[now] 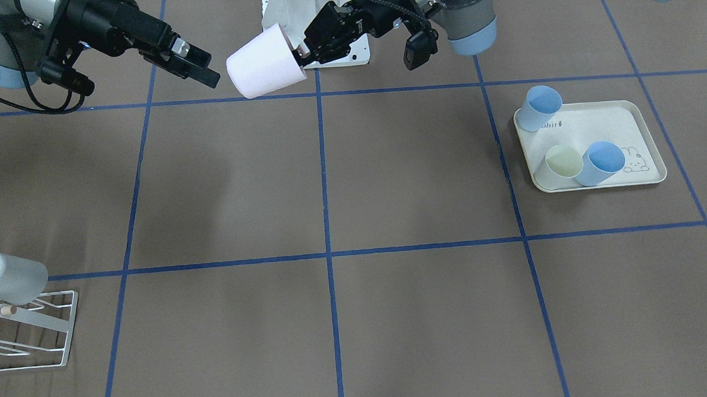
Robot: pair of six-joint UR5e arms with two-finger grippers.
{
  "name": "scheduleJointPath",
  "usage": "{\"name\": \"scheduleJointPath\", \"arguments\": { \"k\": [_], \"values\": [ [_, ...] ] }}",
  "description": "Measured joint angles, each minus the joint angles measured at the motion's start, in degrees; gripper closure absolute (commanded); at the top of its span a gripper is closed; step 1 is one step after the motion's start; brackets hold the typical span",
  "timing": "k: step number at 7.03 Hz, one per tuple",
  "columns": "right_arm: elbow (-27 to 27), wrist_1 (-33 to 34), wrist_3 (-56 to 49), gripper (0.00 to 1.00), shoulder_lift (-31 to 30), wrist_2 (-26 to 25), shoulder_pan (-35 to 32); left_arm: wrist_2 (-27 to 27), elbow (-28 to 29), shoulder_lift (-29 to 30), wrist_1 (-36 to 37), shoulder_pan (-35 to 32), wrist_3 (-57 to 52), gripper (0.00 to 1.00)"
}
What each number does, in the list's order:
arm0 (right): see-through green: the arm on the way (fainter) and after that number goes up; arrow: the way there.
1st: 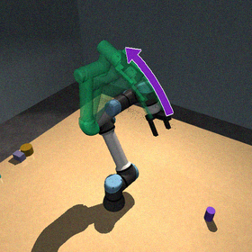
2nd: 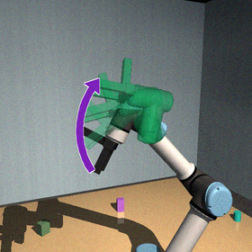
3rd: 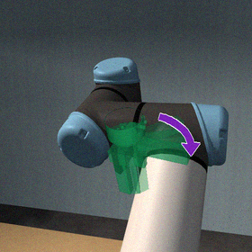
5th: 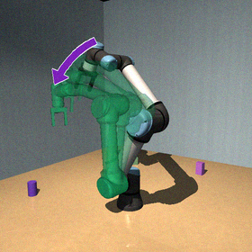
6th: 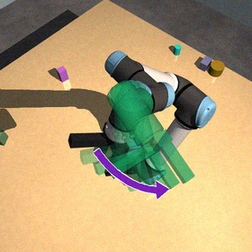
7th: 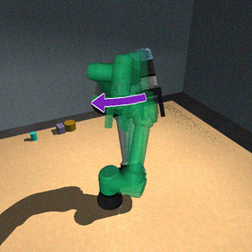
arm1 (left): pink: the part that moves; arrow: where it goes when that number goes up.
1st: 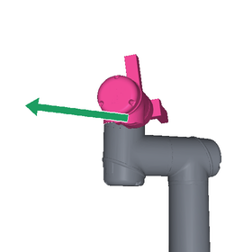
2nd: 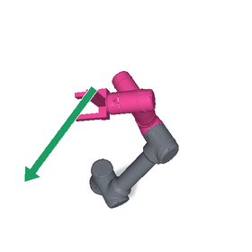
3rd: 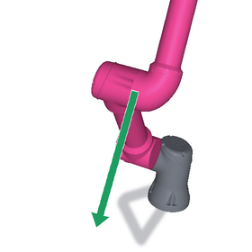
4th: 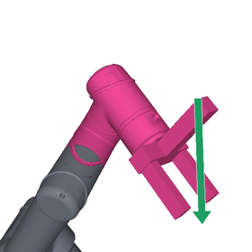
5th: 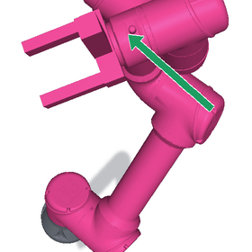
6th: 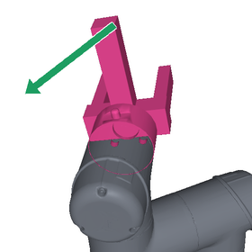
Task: Transfer IKEA cup to right arm and place on rack
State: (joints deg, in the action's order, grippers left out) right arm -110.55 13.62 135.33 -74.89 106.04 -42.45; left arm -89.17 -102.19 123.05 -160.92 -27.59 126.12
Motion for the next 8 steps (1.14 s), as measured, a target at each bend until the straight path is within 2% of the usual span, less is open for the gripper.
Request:
{"name": "scheduleJointPath", "arguments": {
  "k": [4, 7, 8],
  "values": [
    [-0.14, -0.11, 2.35, 0.04, 0.09, -2.23, 1.20, 0.19, 2.58, 3.33, 0.00, 0.20, -0.03, 1.00],
    [-0.10, -0.17, 3.90, 0.09, 0.10, -3.99, 1.89, 3.30, 2.81, 3.56, -1.52, 2.02, -0.06, 1.00],
    [-0.17, -0.17, 3.95, 0.18, 0.10, -4.61, 2.13, 3.92, 2.84, 3.54, -1.85, 2.51, -0.08, 1.00]
  ]
}}
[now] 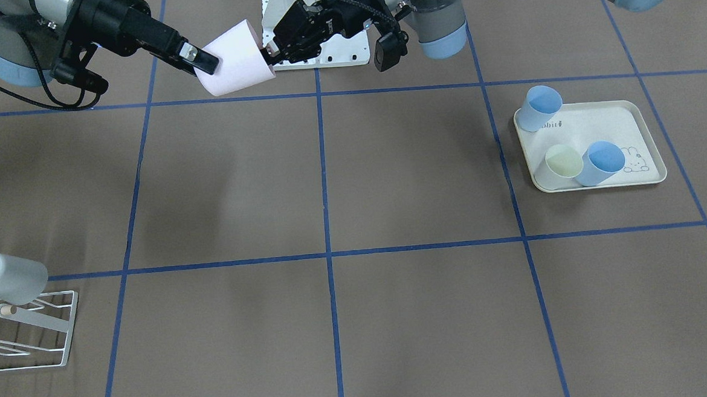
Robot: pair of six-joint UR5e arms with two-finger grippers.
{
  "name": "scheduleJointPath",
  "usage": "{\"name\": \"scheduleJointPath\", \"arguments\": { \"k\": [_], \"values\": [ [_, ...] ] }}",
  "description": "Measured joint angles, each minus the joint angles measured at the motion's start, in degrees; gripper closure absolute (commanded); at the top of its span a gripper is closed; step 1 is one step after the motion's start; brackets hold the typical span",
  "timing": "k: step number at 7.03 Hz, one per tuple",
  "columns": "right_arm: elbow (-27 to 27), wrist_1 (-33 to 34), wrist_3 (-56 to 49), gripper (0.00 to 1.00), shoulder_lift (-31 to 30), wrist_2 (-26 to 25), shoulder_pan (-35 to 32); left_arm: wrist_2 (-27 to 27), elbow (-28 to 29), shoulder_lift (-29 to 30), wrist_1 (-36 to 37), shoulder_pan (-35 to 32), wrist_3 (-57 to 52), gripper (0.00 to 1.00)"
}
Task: Transfer IKEA cup to right arm and place on rack
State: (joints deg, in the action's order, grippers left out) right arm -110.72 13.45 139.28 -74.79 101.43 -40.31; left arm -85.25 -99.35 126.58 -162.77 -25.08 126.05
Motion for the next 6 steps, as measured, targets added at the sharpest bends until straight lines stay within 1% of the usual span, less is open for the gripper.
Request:
{"name": "scheduleJointPath", "arguments": {
  "k": [2, 3, 4, 5, 6],
  "values": [
    [-0.15, 0.00, 0.83, 0.57, 0.00, -1.08, 0.34, 0.31, -0.01, -0.02, -0.10, 0.25, -0.01, 1.00],
    [-0.15, 0.01, 1.56, 0.72, -0.01, -1.49, 0.39, 0.39, -0.08, 0.01, -0.13, 0.25, -0.01, 0.80],
    [-0.15, 0.00, 1.98, 0.74, -0.01, -1.81, 0.41, 0.31, -0.18, 0.07, -0.08, 0.27, -0.01, 0.30],
    [-0.16, -0.01, 2.12, 0.74, 0.01, -1.89, 0.40, 0.36, -0.40, 0.10, -0.01, 0.32, -0.03, 0.00],
    [-0.15, 0.00, 2.14, 0.74, 0.01, -1.92, 0.40, 0.42, -0.73, 0.13, 0.06, 0.28, -0.07, 0.00]
  ]
}}
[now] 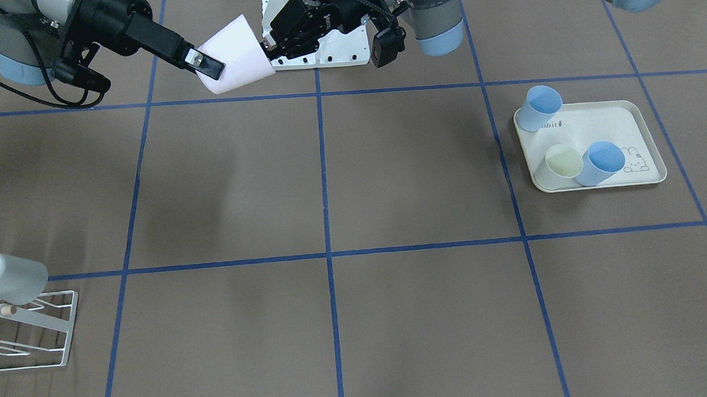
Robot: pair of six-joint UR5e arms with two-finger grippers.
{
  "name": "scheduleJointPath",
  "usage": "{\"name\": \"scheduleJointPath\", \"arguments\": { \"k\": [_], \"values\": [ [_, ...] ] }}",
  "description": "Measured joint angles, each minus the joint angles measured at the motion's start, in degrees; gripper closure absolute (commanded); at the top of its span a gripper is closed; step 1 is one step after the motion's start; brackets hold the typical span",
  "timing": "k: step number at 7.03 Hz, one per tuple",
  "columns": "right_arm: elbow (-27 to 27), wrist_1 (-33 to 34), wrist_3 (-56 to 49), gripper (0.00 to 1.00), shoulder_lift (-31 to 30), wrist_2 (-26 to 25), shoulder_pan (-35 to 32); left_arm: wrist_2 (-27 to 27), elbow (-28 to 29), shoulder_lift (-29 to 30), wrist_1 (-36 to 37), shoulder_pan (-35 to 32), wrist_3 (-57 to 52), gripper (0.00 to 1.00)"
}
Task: Transfer IKEA cup to right arm and place on rack
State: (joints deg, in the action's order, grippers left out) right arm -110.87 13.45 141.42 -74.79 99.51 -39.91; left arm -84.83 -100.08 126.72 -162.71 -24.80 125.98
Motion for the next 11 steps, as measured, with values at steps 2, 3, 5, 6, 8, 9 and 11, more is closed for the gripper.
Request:
{"name": "scheduleJointPath", "arguments": {
  "k": [2, 3, 5, 6, 8, 9, 11],
  "values": [
    [0.11, 0.02, -0.50, 0.74, -0.01, -0.02, -0.08, 0.07, -0.54, -0.36, 0.13, -0.57, -0.42, 0.00],
    [0.41, 0.39, -2.74, 0.74, -0.14, 0.07, -0.71, 0.05, -0.76, -0.93, 0.13, -0.95, -1.41, 0.00],
    [1.55, 5.70, -17.48, 0.74, -0.78, 0.58, -4.11, 0.05, -0.88, -3.42, 0.05, -1.18, -4.99, 0.00],
    [1.77, 9.57, -25.24, 0.74, -2.30, 1.09, -7.18, 0.08, -0.88, -4.99, 0.05, -1.27, -6.17, 0.00],
    [2.50, 14.62, -44.70, 0.74, -8.32, 3.75, -15.04, 0.10, -0.13, -6.91, 0.40, -1.33, -7.23, 0.00],
    [2.75, 17.17, -53.99, 0.74, -10.99, 4.24, -18.51, 0.08, 0.52, -7.36, 0.55, -1.35, -8.01, 0.00],
    [3.16, 19.65, -66.96, 0.74, -16.60, 2.16, -23.21, 0.08, 2.04, -7.93, 0.63, -1.19, -8.49, 0.00]
  ]
}}
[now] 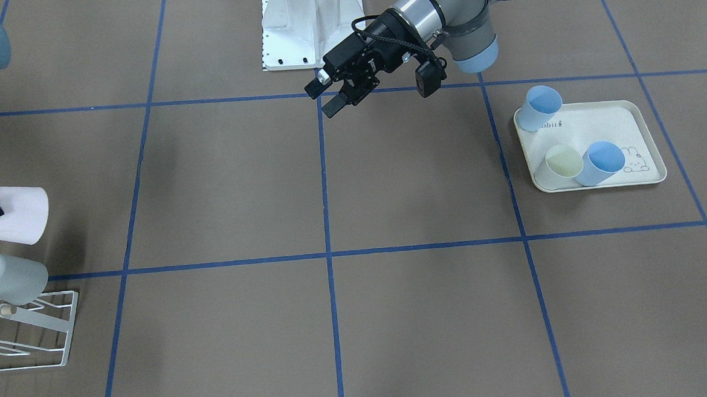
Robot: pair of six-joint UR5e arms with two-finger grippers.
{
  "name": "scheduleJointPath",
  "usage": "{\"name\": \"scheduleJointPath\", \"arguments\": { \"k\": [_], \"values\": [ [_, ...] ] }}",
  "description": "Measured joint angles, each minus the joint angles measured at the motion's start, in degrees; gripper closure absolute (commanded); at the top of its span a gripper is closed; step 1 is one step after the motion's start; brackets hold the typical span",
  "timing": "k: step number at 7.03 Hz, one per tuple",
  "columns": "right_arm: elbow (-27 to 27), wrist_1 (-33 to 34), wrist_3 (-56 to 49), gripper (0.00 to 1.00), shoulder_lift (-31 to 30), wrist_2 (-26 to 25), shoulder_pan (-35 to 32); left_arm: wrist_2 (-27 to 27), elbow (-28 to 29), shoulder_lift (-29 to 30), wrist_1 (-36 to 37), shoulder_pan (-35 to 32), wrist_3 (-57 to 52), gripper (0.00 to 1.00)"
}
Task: Transfer IKEA cup to right arm and place on rack
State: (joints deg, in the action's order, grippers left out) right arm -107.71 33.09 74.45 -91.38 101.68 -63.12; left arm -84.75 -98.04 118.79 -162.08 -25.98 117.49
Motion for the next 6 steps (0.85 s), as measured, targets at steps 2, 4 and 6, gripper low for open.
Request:
{"name": "scheduleJointPath", "arguments": {
  "k": [2, 4, 6],
  "values": [
    [2.07, 0.16, -9.53, 0.74, -3.92, -4.32, -3.06, 0.04, 1.38, -0.10, 0.01, 0.19, -0.06, 0.00],
    [6.32, -0.26, -15.78, 0.75, -4.17, -6.74, -4.65, 0.10, 1.81, -0.19, 0.01, 0.18, -0.09, 0.00],
    [9.61, -0.40, -17.07, 0.76, -3.18, -6.92, -5.60, 0.11, 1.87, -0.66, -0.05, 0.15, -0.12, 0.00]
  ]
}}
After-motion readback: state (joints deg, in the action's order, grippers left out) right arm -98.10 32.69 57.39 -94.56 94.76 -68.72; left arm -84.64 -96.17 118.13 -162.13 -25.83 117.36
